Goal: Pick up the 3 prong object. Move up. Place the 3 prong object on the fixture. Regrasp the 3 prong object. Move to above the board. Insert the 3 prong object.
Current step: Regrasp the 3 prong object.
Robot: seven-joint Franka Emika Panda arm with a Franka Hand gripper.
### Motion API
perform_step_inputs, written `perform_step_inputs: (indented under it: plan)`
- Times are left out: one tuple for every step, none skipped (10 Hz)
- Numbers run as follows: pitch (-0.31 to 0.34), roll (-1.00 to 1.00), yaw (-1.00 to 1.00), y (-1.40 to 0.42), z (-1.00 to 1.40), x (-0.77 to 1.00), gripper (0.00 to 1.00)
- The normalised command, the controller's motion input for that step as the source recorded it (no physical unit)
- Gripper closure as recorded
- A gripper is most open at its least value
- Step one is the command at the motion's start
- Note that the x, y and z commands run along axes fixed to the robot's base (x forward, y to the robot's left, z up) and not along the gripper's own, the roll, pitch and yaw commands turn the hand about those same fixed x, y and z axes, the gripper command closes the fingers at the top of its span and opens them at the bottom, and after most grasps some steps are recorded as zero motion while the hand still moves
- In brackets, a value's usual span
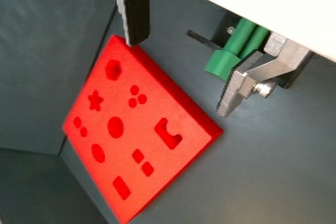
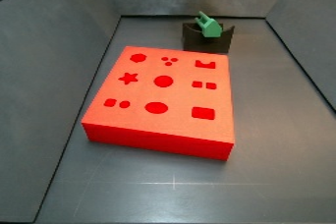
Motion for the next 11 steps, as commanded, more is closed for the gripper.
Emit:
perform_step_inputs:
  plan:
    - [0.048, 0.03, 0.00, 0.01, 0.86, -0.03, 0.00]
    - [0.053, 0.04, 0.00, 0.01, 0.61, -0.03, 0.00]
    - [0.060, 0.04, -0.01, 0.01, 0.34, -0.02, 0.00]
    - [0.066, 0.04, -0.02, 0.01, 0.21, -0.02, 0.00]
    - [0.058, 1.00, 0.03, -0.75, 0.41, 0.15, 0.00]
    - [0.057, 1.00, 0.03, -0.71, 0.39, 0.14, 0.00]
    - [0.054, 1.00, 0.03, -0.57, 0.29, 0.07, 0.00]
    - [0.049, 1.00, 0.03, -0.37, 0.14, 0.02, 0.00]
    - [0.046, 1.00, 0.03, -0.18, 0.06, -0.01, 0.00]
    - [0.046, 1.00, 0.03, -0.07, 0.04, -0.01, 0.00]
    - [0.044, 1.00, 0.03, -0.04, 0.02, -0.01, 0.00]
